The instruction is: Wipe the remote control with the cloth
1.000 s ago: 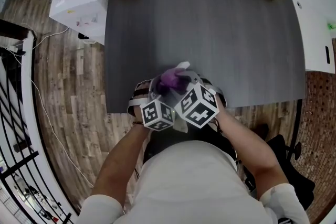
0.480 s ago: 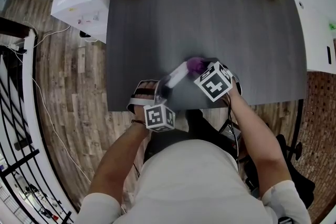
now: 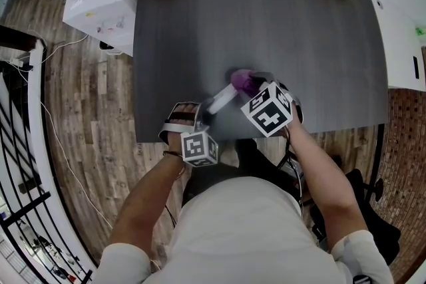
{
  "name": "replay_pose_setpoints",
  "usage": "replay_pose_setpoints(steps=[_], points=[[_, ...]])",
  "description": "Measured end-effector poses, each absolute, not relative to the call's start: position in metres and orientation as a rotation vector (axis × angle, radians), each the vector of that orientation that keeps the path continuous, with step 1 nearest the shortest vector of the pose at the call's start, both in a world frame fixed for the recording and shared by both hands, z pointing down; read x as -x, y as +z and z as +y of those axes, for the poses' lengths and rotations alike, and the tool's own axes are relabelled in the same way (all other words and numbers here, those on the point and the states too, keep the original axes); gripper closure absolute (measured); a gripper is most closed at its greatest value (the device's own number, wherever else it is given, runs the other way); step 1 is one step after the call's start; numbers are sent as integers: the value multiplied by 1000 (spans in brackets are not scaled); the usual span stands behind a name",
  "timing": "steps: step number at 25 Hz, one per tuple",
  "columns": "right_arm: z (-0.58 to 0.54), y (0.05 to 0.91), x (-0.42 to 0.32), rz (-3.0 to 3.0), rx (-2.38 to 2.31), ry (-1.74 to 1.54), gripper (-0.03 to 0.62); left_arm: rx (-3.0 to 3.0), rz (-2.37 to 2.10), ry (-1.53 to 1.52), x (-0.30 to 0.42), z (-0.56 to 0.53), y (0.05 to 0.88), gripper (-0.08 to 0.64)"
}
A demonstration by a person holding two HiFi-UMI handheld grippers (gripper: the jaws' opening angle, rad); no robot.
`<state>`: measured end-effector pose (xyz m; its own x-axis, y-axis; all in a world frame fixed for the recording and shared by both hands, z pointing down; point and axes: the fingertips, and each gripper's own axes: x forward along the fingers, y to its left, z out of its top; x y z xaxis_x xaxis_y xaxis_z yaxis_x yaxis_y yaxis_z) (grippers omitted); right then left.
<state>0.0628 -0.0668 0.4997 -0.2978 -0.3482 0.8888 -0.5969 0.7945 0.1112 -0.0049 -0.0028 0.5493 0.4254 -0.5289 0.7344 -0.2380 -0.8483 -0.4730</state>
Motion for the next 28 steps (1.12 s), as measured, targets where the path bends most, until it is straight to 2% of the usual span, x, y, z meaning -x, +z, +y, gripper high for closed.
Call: replay_pose_setpoints(steps=[2, 6, 9, 16, 20, 25, 28], points=[[-56, 506, -51, -1926, -657, 263, 443, 2411, 624, -1408, 4, 1, 553, 447], [-45, 527, -57, -1887, -641, 325, 443, 2531, 498, -1452, 5, 16, 560, 344], [-43, 534, -62, -1875, -647, 357, 443, 2664, 498, -1460, 13, 23, 559, 296], [-42, 536, -63, -1867, -651, 372, 443, 3033, 939, -1375, 17, 11, 564, 293], [-41, 524, -51, -1883, -640, 337, 443, 3034, 1009, -1385, 12, 9, 570, 293], [-14, 516, 4, -1942, -457, 212, 443, 3032, 1033, -1371, 12, 10, 570, 296], [2, 532, 20, -1908, -346, 130, 443, 3034, 1059, -1352, 10, 11, 569, 330]])
